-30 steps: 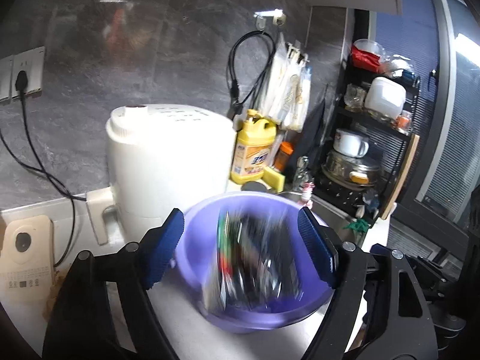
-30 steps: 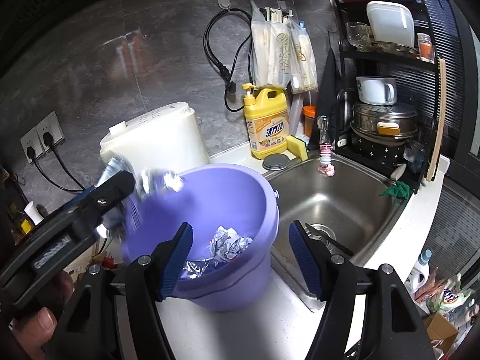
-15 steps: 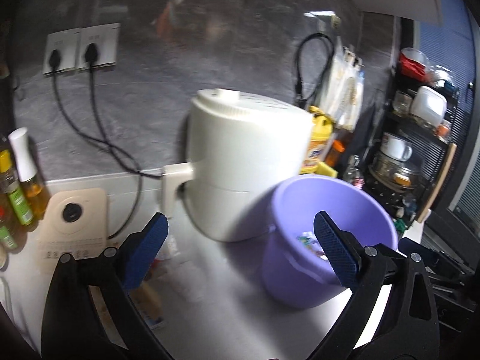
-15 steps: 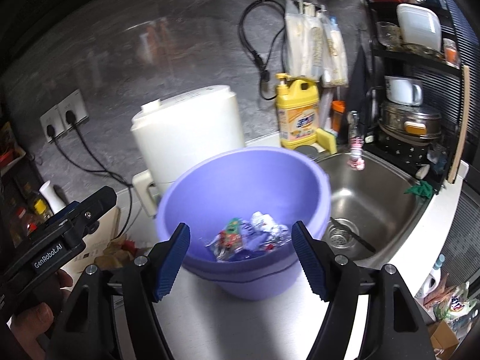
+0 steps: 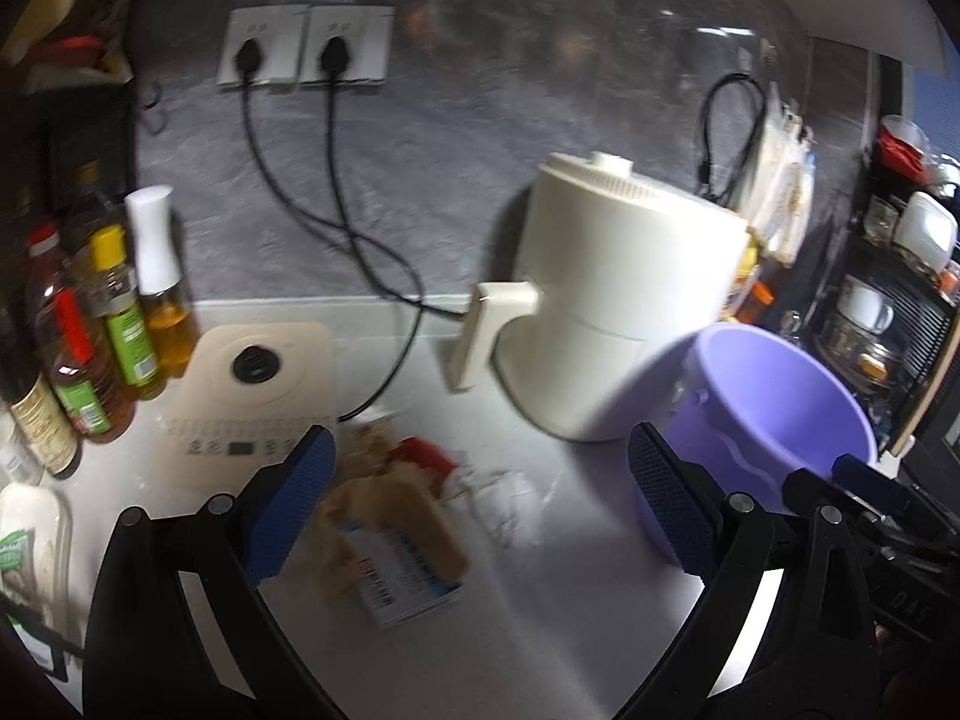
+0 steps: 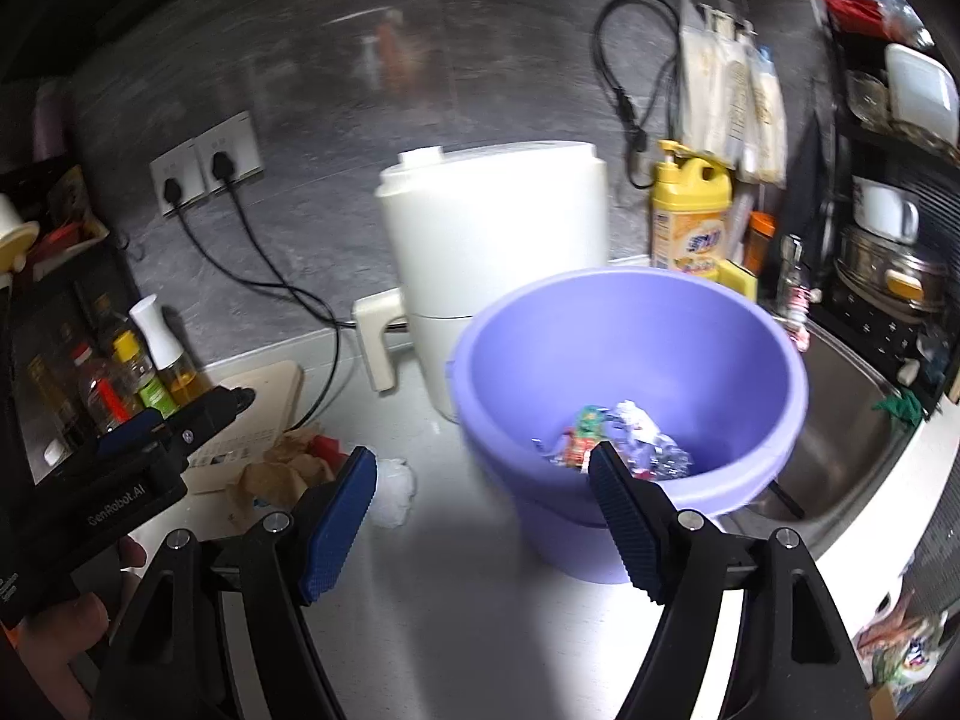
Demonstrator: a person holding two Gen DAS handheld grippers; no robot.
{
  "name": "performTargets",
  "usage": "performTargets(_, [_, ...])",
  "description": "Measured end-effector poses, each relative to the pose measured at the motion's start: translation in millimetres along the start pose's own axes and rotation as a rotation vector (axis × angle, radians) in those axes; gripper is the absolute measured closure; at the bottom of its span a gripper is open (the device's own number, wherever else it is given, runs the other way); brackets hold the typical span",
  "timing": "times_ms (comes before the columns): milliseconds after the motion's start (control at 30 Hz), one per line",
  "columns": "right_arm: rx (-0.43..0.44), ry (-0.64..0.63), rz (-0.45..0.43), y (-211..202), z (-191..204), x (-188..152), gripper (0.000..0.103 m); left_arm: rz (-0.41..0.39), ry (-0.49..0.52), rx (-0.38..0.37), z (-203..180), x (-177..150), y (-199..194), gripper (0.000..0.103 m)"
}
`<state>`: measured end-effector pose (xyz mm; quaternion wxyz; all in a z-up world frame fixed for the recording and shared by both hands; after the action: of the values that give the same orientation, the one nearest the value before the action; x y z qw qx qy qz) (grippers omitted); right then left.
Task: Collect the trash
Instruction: 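Move both open tools back to the remaining trash on the counter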
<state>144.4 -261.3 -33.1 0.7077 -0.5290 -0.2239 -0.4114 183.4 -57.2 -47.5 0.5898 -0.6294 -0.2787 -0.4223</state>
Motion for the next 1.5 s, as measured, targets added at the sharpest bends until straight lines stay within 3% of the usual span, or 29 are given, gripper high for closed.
performTargets(333, [0.082, -0.058, 0.077, 19, 37, -23, 0.034, 0.032, -0.059, 0.080, 43, -22, -8, 0.006])
performTargets(600, [0.100, -0.094, 0.146, 41, 51, -42, 0.034, 0.080, -0.106, 0.089, 61, -46, 4, 0.007])
performTargets(933, [0.087, -0.123, 0.215, 67, 54, -59, 0.034, 0.166, -0.125, 0.064, 63, -69, 45, 0.035])
performTargets(1167, [0.078, -0.142, 0.250, 81, 52, -68, 0.034, 0.224, -0.138, 0.068, 65, -86, 77, 0.039])
performTargets(1300, [0.072, -0.150, 0.262, 87, 51, -72, 0.034, 0.256, -0.158, 0.046, 65, -95, 87, 0.076])
performTargets(1500, [0.084, -0.159, 0.277, 91, 54, -76, 0.034, 0.229, -0.143, 0.076, 68, -94, 73, 0.081])
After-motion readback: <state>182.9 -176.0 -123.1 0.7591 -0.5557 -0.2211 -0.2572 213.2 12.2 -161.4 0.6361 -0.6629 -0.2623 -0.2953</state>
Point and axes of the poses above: each gripper's, at about its wrist camera, not at the fingertips, and y roughly the way its jaws point, z to its left, x to its top, the point moved 7 cm from there along y, roughly the way its jaws point, and after that the axes turned 14 degrees about y, right-handed, at the moved point
